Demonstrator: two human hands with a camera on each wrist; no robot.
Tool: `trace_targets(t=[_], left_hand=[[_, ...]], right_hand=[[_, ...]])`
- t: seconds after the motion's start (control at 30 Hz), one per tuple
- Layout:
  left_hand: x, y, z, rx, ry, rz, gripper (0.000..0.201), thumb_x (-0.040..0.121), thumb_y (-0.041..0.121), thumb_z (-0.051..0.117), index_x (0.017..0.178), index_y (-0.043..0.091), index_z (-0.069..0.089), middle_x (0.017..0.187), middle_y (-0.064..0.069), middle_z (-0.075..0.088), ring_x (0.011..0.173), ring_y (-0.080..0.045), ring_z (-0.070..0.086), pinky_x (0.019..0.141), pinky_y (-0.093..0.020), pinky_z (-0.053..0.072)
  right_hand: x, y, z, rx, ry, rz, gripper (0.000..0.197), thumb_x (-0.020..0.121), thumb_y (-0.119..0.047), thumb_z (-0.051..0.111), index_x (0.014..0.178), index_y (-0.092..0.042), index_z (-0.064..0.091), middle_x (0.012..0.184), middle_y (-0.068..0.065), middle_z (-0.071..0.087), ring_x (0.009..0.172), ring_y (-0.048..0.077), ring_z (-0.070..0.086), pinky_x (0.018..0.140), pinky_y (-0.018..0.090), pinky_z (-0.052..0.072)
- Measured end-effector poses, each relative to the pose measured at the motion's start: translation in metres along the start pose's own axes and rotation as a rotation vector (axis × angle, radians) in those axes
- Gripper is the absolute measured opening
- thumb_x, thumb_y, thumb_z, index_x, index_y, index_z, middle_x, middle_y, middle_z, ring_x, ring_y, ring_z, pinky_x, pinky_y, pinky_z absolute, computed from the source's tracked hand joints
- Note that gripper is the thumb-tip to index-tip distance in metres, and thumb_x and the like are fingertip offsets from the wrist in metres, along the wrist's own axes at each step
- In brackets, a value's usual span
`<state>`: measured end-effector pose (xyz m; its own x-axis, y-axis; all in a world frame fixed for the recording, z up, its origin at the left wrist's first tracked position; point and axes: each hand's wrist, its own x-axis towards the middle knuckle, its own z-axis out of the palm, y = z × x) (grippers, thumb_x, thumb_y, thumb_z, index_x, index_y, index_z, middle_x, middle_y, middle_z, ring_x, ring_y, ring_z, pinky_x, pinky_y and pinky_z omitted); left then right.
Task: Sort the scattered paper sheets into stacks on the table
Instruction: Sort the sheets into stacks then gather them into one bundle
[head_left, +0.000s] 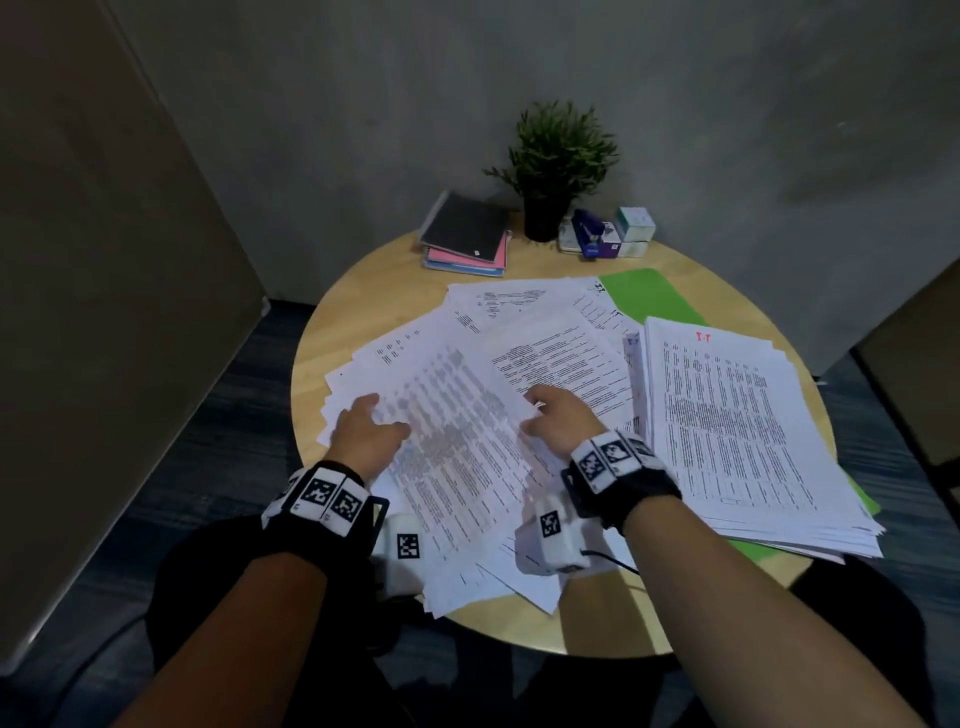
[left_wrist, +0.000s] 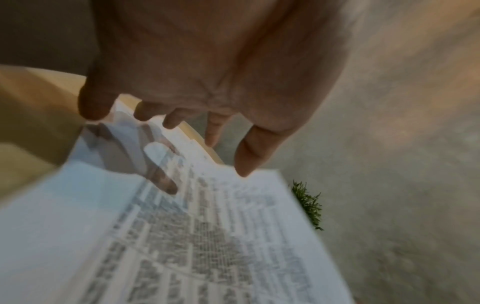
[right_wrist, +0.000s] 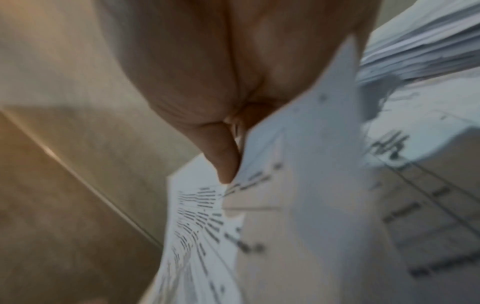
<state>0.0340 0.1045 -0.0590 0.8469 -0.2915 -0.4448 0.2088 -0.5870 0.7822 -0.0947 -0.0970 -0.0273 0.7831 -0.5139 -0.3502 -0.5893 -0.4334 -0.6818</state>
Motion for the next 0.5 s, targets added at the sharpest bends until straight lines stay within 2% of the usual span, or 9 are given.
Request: trace_targets(t=[0.07,0.13,0.23,0.3,0.33,0.4,0.43,0.47,0.5], left_hand=[[0.002,0.006,-0.007,-0.089,0.1,0.043,0.08,0.085,0.02,0.068,0.15,0.025,0.022,0.155,-0.004,0.028,0.136,-0.03,0.038,0.108,-0.051,0.038],[0.003,0.017,-0.012,-0.277,0.087,0.09,0.083,0.087,0.01,0.067,0.151,0.025,0.017,0.146,-0.005,0.04,0.127,-0.029,0.046,0.102,-0.052,0.043],[0.002,0.035,-0.012,-0.509,-0.161,0.111,0.05,0.094,0.0,0.054,0.139,0.016,0.04,0.132,-0.007,0.058,0.11,-0.028,0.06,0.088,-0.046,0.051],[0.01,0.04,-0.011,-0.518,-0.187,0.151,0.039,0.094,-0.006,0.05,0.125,0.017,0.054,0.124,-0.006,0.063,0.105,-0.023,0.063,0.091,-0.042,0.05],[0.016,0.042,-0.011,-0.468,-0.138,0.188,0.04,0.092,-0.007,0.052,0.12,0.02,0.056,0.121,-0.004,0.064,0.105,-0.022,0.062,0.097,-0.043,0.048],[0.028,0.042,-0.011,-0.348,-0.014,0.259,0.045,0.087,-0.008,0.056,0.118,0.025,0.057,0.122,-0.003,0.065,0.11,-0.023,0.061,0.103,-0.045,0.044],[0.032,0.042,-0.011,-0.321,0.041,0.266,0.046,0.086,-0.008,0.056,0.12,0.022,0.058,0.123,-0.004,0.065,0.111,-0.023,0.06,0.102,-0.044,0.044],[0.037,0.041,-0.011,-0.304,0.077,0.261,0.046,0.085,-0.008,0.056,0.122,0.019,0.059,0.123,-0.004,0.065,0.11,-0.022,0.061,0.1,-0.042,0.045],[0.04,0.04,-0.01,-0.277,0.096,0.26,0.046,0.085,-0.008,0.055,0.123,0.017,0.059,0.121,-0.004,0.066,0.108,-0.022,0.062,0.099,-0.041,0.046]], right_hand=[[-0.005,0.004,-0.013,0.231,0.053,-0.037,0.014,0.088,-0.006,0.059,0.094,-0.018,0.059,0.091,0.006,0.065,0.072,0.024,0.059,0.067,0.038,0.049],[-0.009,0.005,-0.024,0.459,0.088,-0.06,0.019,0.088,-0.002,0.057,0.083,-0.02,0.055,0.082,0.007,0.064,0.068,0.024,0.056,0.065,0.037,0.047],[-0.014,-0.001,-0.035,0.566,0.128,-0.071,0.018,0.089,0.0,0.057,0.084,-0.017,0.057,0.084,0.008,0.063,0.071,0.022,0.055,0.069,0.031,0.043],[-0.011,0.002,-0.038,0.637,0.14,-0.039,0.011,0.09,-0.007,0.059,0.083,-0.014,0.055,0.079,0.008,0.06,0.067,0.021,0.052,0.063,0.029,0.042],[-0.009,0.005,-0.039,0.659,0.162,0.008,0.011,0.091,-0.017,0.06,0.083,-0.013,0.055,0.078,0.008,0.06,0.065,0.022,0.053,0.061,0.029,0.044],[-0.002,0.018,-0.042,0.596,0.21,0.154,0.033,0.088,-0.043,0.062,0.09,-0.011,0.057,0.085,0.009,0.064,0.068,0.026,0.061,0.067,0.04,0.055],[0.0,0.022,-0.044,0.528,0.24,0.248,0.042,0.086,-0.05,0.062,0.093,-0.009,0.057,0.085,0.01,0.064,0.066,0.026,0.063,0.066,0.04,0.057],[0.002,0.026,-0.043,0.427,0.285,0.342,0.047,0.086,-0.051,0.061,0.092,-0.005,0.055,0.078,0.009,0.06,0.06,0.023,0.06,0.057,0.035,0.054],[0.007,0.033,-0.041,0.328,0.319,0.418,0.049,0.086,-0.051,0.062,0.089,-0.003,0.053,0.069,0.008,0.054,0.052,0.019,0.053,0.048,0.029,0.045]])
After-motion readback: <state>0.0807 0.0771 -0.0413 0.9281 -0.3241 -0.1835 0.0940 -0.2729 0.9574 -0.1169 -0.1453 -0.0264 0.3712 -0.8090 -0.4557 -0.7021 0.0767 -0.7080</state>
